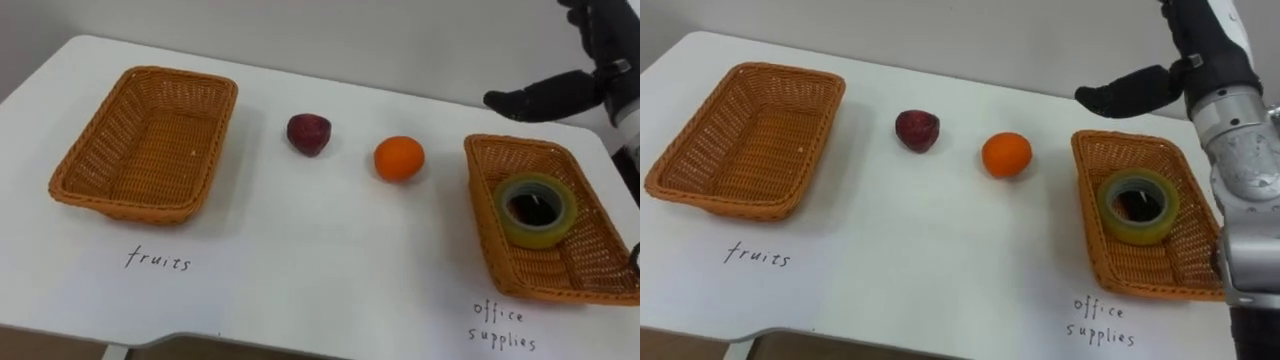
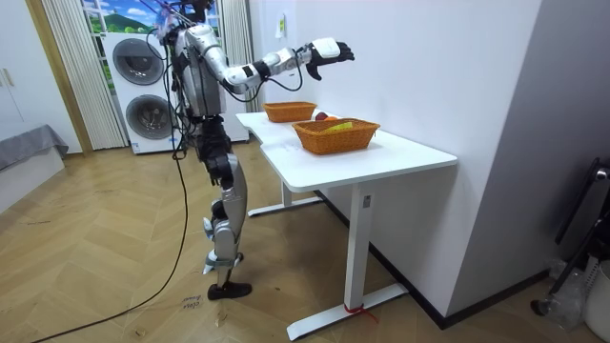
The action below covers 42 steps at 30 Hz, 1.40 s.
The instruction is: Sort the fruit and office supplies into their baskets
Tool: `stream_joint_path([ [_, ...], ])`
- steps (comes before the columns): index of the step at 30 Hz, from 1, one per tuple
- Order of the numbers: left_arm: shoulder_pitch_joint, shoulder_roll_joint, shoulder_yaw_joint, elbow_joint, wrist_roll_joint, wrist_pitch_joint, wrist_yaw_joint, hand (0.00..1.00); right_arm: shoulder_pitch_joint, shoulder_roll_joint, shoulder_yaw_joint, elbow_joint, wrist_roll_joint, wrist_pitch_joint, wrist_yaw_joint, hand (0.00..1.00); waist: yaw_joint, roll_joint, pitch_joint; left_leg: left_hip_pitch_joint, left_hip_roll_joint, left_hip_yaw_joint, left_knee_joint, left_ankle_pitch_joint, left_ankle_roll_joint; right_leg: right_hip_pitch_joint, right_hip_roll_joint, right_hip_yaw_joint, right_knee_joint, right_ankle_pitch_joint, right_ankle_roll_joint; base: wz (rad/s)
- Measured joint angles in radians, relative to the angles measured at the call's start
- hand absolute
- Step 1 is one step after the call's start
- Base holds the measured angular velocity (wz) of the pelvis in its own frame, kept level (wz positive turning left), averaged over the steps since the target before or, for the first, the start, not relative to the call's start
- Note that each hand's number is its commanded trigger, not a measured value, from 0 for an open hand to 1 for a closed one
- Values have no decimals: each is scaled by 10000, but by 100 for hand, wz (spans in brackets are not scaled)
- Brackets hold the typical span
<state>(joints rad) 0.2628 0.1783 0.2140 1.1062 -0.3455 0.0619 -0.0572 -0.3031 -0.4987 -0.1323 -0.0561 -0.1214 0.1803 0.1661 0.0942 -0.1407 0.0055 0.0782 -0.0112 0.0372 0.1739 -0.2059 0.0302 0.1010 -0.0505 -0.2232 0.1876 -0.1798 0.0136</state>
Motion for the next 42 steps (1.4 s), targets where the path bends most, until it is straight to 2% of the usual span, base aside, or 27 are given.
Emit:
stream_joint_path([
  [2,-11,52,2,-6,2,23,-84,0,-12,0,97,11,50,3,18,0,154,-65,-34,9,-1,-31,39,2,-1,2,2,-23,-15,0,0,4],
  [6,-8,148,69,-26,18,38,-216,0,-16,-22,275,15,-64,15,228,0,215,-162,-81,-5,13,-165,65,2,0,16,-13,-194,-20,0,0,11],
  [9,-3,254,94,-14,26,40,-328,0,-211,-33,547,216,-130,59,404,0,259,-269,-2,-61,-5,-265,79,2,-1,51,-17,-318,-23,0,0,9],
  [13,1,376,94,6,60,42,-380,0,-305,-288,750,770,-186,60,586,0,398,-411,17,-164,-13,-448,160,0,-1,66,-36,-522,-25,0,0,13],
  [18,45,419,74,8,64,205,-410,0,-361,-338,935,1122,-251,87,693,0,479,-380,40,-188,-16,-562,166,-1,-3,133,-33,-558,-39,0,1,8],
  [21,76,474,-42,11,61,218,-394,0,-711,-421,1480,1804,-271,92,766,0,481,-377,43,-192,-19,-546,159,4,-16,138,-13,-542,-39,0,0,0],
  [24,74,496,-54,26,289,216,-357,0,-750,-443,1685,2112,-665,92,797,0,556,-396,29,-246,-14,-541,175,9,-24,85,-6,-546,-37,0,0,0],
  [25,100,529,-114,39,346,226,-349,0,-814,-502,1875,2284,-822,87,797,0,559,-445,-7,-274,-13,-535,190,9,-24,54,-8,-554,-36,0,0,0],
  [29,79,797,-344,45,364,220,-341,0,-897,-585,2206,2673,-854,89,803,0,673,-625,-54,-414,-14,-448,247,17,-37,-84,-5,-551,-29,1,-1,-2],
  [33,44,967,-343,61,554,192,-321,0,-907,-602,2272,2840,-889,74,795,0,726,-784,14,-562,-3,-431,306,17,-34,-208,-19,-547,-27,2,-3,-1],
  [35,41,1003,-338,67,562,189,-257,0,-914,-624,2272,2761,-886,73,794,0,771,-873,-13,-698,-14,-428,311,17,-33,-332,-24,-536,-24,7,-11,0],
  [39,19,1004,-331,134,564,186,-167,0,-915,-635,2273,2700,-888,-25,796,0,781,-852,5,-709,-11,-432,326,17,-32,-336,-28,-545,-29,8,-12,1],
  [42,0,1003,-321,137,566,184,-165,0,-916,-645,2272,2699,-888,-70,902,0,792,-775,61,-726,-7,-430,297,17,-32,-352,-27,-546,-35,8,-12,0],
])
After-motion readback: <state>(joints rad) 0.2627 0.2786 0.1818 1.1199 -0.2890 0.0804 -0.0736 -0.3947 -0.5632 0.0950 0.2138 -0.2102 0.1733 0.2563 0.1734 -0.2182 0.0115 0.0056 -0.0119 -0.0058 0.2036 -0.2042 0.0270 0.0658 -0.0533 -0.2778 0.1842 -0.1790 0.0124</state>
